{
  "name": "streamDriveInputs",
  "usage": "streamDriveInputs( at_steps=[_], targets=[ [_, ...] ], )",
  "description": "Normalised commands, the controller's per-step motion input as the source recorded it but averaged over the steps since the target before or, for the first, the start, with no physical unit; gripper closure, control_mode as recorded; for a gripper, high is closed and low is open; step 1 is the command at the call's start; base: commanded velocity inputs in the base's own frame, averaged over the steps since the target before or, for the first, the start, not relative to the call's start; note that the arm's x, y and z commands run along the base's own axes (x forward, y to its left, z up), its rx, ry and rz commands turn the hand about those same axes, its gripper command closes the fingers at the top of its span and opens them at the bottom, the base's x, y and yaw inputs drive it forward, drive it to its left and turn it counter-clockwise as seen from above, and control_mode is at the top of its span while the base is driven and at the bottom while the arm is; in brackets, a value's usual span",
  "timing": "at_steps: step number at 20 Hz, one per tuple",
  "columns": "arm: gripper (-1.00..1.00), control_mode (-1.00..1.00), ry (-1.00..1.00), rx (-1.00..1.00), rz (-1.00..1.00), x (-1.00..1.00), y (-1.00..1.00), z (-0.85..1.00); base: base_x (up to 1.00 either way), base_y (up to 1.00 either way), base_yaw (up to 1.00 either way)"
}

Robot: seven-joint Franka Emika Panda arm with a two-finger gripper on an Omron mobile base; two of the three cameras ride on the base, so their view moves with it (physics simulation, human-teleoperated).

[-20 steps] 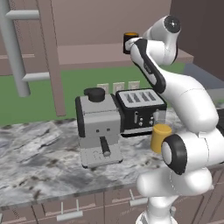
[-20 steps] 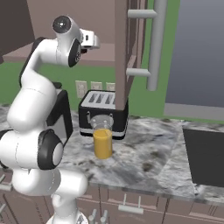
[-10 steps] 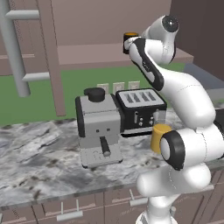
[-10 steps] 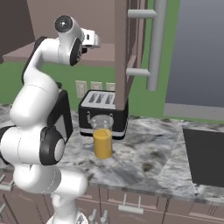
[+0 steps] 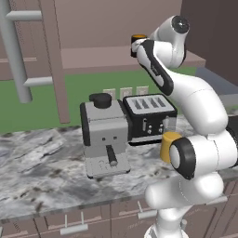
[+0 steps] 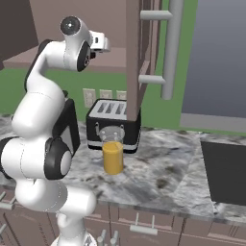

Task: There is a tray on the dining counter. Grab the cup, mug, and pitcher and place them on the tray. The pitcher may be placed next to the tray if it cannot fit the tray.

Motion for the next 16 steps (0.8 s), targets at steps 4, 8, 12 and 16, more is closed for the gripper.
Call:
streamDriveInputs(
  at_steps=[4,8,12,16],
  targets=[
    [-1.0,-1.0,0.0,0.0,0.02,0.0,0.12,0.0,0.0,0.0,0.0],
    [-1.0,-1.0,0.0,0.0,0.01,0.0,0.12,0.0,0.0,0.0,0.0],
    [-1.0,-1.0,0.0,0.0,0.0,0.02,0.05,0.04,0.0,0.0,0.0],
    [-1.0,-1.0,0.0,0.0,0.0,0.01,0.0,0.05,0.0,0.0,0.0]
  ],
)
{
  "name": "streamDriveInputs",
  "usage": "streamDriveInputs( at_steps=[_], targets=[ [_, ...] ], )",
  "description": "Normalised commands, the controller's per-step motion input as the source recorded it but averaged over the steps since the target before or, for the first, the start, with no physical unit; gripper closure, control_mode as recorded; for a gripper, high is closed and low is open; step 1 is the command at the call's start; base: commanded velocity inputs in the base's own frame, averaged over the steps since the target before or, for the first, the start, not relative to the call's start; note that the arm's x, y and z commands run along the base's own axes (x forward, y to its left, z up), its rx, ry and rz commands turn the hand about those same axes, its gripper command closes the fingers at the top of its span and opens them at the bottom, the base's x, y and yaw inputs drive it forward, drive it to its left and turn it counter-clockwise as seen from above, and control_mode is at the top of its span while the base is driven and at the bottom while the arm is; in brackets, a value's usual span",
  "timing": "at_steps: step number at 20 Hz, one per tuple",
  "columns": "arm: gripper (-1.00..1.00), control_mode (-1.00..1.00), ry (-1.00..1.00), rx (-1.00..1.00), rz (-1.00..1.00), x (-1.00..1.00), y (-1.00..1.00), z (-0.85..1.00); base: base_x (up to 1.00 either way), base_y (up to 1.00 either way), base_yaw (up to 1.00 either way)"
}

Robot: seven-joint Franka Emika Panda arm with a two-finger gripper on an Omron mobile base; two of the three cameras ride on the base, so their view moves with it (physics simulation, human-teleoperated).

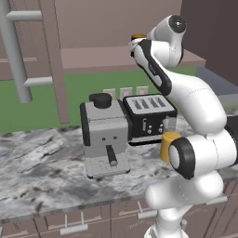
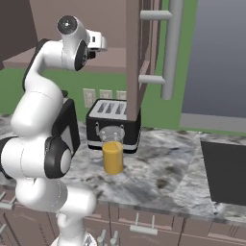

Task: There is a tray on the dining counter. Grab the cup, mug, and pitcher and place them on the tray. The pitcher may be placed next to the tray if it cannot fit the tray.

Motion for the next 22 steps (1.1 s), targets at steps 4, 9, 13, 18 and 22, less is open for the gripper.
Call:
streamDriveInputs(
  at_steps=[4,9,13,18,22],
  targets=[
    [-1.0,-1.0,0.0,0.0,0.0,0.03,0.0,0.01,0.0,0.0,0.0],
    [-1.0,-1.0,0.0,0.0,0.0,0.0,0.01,0.0,0.0,0.0,0.0],
    [-1.0,-1.0,0.0,0.0,0.0,0.0,0.0,0.0,0.0,0.0,0.0],
    [-1.0,-1.0,0.0,0.0,0.0,0.0,0.0,0.0,0.0,0.0,0.0],
    [1.0,-1.0,0.0,0.0,0.0,0.0,0.0,0.0,0.0,0.0,0.0]
  ],
)
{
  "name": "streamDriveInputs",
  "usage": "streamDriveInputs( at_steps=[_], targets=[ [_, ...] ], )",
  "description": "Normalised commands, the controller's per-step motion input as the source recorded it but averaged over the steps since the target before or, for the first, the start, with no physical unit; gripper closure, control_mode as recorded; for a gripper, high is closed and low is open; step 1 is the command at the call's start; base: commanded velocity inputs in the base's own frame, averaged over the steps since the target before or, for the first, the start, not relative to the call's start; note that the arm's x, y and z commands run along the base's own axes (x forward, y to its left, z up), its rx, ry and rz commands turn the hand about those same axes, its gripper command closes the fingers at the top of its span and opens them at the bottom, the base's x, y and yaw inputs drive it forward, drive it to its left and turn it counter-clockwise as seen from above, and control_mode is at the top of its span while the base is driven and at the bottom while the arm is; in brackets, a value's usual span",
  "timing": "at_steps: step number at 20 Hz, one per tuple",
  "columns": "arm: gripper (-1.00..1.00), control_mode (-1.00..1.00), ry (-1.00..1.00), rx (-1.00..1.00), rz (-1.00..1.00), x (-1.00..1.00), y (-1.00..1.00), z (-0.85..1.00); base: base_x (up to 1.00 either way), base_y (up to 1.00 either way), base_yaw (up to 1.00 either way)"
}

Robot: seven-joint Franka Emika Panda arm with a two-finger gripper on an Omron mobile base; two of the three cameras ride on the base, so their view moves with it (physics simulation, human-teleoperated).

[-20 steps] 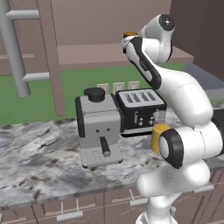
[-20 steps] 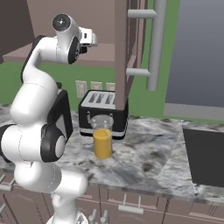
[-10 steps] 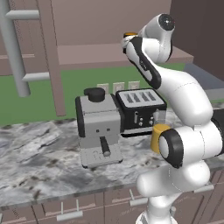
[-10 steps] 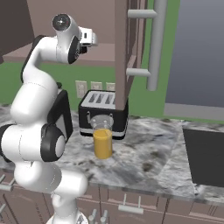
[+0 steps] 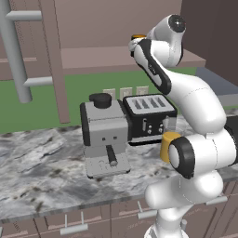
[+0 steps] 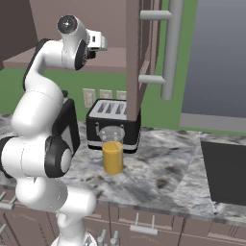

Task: There is a tray on the dining counter. Grab the cup, mug, and pitcher and place them on the tray. The pitcher may be placed next to the tray if it cannot fit the tray.

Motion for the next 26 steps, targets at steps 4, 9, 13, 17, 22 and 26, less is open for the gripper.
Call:
streamDriveInputs(
  at_steps=[4,9,13,17,22,26],
  targets=[
    [1.0,-1.0,0.0,0.0,0.0,0.0,0.0,0.0,0.0,0.0,0.0],
    [1.0,-1.0,0.0,0.0,0.0,0.0,0.0,0.0,0.0,0.0,0.0],
    [1.0,-1.0,0.0,0.0,0.0,0.0,0.0,0.0,0.0,0.0,0.0],
    [1.0,-1.0,0.0,0.0,0.0,0.0,0.0,0.0,0.0,0.0,0.0],
    [1.0,-1.0,0.0,0.0,0.0,-0.02,-0.01,0.03,0.0,0.0,0.0],
    [1.0,-1.0,0.0,0.0,0.0,0.0,0.0,0.17,0.0,0.0,0.0]
  ],
)
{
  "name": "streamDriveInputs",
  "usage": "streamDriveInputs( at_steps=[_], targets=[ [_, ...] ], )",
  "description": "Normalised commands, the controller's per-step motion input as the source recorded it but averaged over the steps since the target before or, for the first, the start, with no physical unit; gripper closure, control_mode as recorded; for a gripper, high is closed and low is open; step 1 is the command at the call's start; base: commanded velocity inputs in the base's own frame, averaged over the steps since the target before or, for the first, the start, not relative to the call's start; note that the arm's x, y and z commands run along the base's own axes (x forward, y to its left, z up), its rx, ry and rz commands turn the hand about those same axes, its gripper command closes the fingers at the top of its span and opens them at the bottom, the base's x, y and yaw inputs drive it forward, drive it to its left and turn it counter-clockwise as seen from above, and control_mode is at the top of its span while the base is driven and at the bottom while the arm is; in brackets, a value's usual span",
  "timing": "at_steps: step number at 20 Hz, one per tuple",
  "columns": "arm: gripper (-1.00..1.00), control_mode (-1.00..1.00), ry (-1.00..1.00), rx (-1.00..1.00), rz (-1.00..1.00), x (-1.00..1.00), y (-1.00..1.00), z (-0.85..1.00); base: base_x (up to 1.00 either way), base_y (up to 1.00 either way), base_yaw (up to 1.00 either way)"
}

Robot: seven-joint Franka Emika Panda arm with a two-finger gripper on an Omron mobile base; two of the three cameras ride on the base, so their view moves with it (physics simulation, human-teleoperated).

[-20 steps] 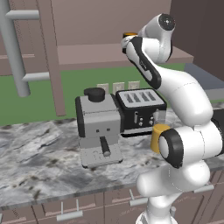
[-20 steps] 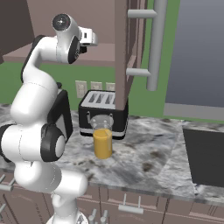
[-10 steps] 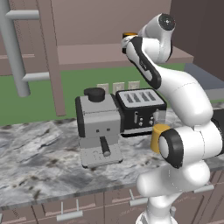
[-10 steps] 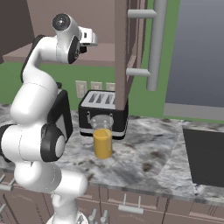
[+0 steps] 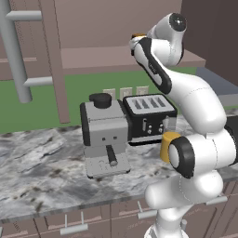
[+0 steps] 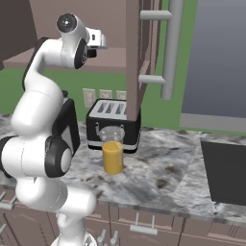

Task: There is a tray on the dining counter. Grab the cup, mug, and pitcher and place them on the tray. The pitcher may be placed next to the tray if it cannot fit the tray.

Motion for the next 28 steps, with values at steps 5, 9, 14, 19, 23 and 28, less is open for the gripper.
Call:
streamDriveInputs(
  at_steps=[5,9,14,19,23,28],
  targets=[
    [1.0,-1.0,-0.01,0.01,0.0,0.0,0.0,0.2,0.0,0.0,0.0],
    [1.0,-1.0,0.0,0.0,0.0,0.0,0.0,0.02,0.0,0.0,0.0],
    [1.0,-1.0,0.0,0.0,0.0,0.0,0.0,0.0,0.0,0.0,0.0],
    [1.0,-1.0,0.0,0.0,0.0,-0.05,0.0,0.0,0.0,0.0,0.0],
    [1.0,-1.0,0.0,0.0,0.0,-0.23,0.0,0.0,0.0,0.0,0.0],
    [1.0,-1.0,0.0,0.0,0.0,-0.24,0.0,0.0,0.0,0.0,0.0]
  ],
)
